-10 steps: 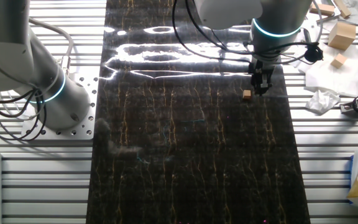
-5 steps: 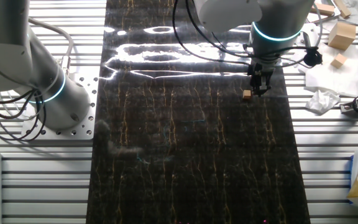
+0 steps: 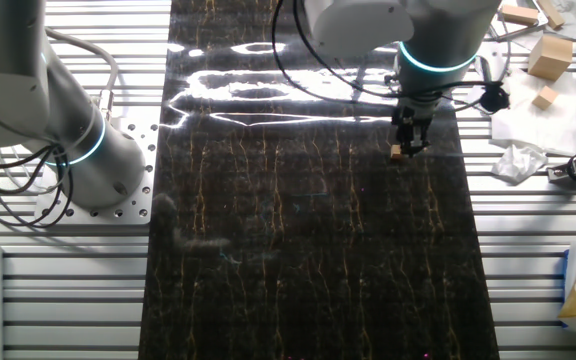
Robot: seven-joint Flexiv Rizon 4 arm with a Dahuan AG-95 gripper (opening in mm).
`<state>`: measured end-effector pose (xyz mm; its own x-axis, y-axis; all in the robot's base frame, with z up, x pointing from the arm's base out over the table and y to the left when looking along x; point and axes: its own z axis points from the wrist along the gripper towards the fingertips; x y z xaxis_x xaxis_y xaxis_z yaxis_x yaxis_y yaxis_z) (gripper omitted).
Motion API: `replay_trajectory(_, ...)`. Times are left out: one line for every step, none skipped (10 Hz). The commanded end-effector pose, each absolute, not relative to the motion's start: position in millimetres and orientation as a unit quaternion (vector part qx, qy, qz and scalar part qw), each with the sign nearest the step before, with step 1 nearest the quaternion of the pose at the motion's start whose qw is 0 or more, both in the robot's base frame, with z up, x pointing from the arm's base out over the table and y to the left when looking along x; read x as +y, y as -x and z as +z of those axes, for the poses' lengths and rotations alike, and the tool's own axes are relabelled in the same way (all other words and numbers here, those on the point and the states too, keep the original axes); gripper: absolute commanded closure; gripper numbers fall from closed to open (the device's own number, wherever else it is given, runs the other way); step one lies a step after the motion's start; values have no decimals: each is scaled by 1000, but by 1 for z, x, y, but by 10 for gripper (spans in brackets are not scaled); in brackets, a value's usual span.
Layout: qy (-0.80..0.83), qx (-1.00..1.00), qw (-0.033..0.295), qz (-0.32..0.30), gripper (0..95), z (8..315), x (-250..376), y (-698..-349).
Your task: Hold a small block with the gripper and sweep it from left to right on the table
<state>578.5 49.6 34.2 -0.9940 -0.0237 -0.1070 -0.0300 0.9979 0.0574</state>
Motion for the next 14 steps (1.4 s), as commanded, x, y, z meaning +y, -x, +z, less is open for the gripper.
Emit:
replay_trajectory(14, 998, 53, 30, 570, 33, 50, -577)
replay_trajectory(14, 998, 53, 29, 570, 33, 50, -576)
replay_trajectory(14, 998, 53, 29, 570, 32, 50, -575)
replay_trajectory(14, 998, 53, 29, 570, 31, 50, -572)
replay_trajectory(15, 998, 54, 29, 570, 30, 50, -570)
replay_trajectory(15, 998, 53, 28, 570, 30, 50, -568)
replay_trajectory(16, 998, 53, 28, 570, 29, 50, -567)
replay_trajectory(15, 998, 54, 28, 570, 28, 50, -565)
replay_trajectory(16, 998, 54, 27, 570, 28, 50, -564)
replay_trajectory(15, 998, 54, 27, 570, 27, 50, -563)
replay_trajectory(14, 998, 54, 27, 570, 27, 49, -563)
replay_trajectory(13, 998, 54, 24, 570, 26, 49, -563)
replay_trajectory(12, 998, 55, 25, 570, 24, 49, -564)
replay_trajectory(13, 998, 56, 25, 570, 24, 49, -564)
